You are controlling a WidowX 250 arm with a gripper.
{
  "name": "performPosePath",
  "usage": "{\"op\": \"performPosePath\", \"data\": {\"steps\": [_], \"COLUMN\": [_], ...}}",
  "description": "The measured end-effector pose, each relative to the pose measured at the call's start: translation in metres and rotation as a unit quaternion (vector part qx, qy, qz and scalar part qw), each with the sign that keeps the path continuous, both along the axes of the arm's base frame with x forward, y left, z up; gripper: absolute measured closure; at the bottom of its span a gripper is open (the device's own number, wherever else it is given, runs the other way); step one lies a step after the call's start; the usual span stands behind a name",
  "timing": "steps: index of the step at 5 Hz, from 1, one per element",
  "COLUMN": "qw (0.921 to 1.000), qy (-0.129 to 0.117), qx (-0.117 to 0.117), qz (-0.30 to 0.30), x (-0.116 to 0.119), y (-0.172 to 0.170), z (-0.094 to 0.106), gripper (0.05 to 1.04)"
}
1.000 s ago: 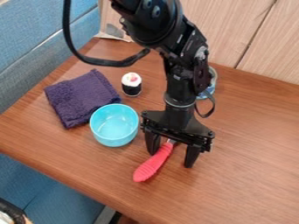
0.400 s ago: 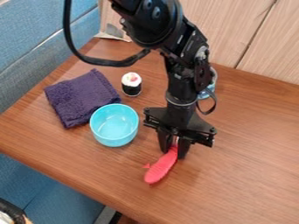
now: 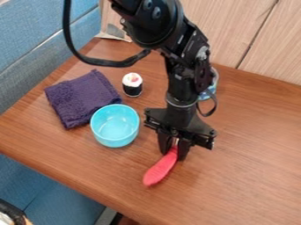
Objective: Moved the red fork to the upper left side of the table
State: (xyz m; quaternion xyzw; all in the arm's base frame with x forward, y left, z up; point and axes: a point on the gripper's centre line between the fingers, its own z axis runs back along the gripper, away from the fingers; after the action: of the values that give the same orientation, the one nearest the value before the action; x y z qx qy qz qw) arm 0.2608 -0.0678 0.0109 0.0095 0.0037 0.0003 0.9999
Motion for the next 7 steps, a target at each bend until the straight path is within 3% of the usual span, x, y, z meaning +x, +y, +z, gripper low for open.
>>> {"op": "performPosePath", "data": {"steps": [1, 2, 3, 4, 5, 7], "qw": [0.9996, 0.9965, 0.9888, 0.9735, 0.9489, 0.8900], "qy": [-0.002, -0.041, -0.070, -0.087, -0.094, -0.093], "qx": [-0.006, -0.021, -0.049, -0.049, -0.037, -0.003], "qz": [0.027, 0.070, 0.123, 0.206, 0.299, 0.446], "x": [0.006, 0.020, 0.045, 0.073, 0.103, 0.148], "y": [0.005, 0.010, 0.016, 0.034, 0.054, 0.091], "z": [0.018, 0.049, 0.072, 0.087, 0.090, 0.075], "gripper": [0.769, 0.769, 0.769, 0.769, 0.769, 0.769]}}
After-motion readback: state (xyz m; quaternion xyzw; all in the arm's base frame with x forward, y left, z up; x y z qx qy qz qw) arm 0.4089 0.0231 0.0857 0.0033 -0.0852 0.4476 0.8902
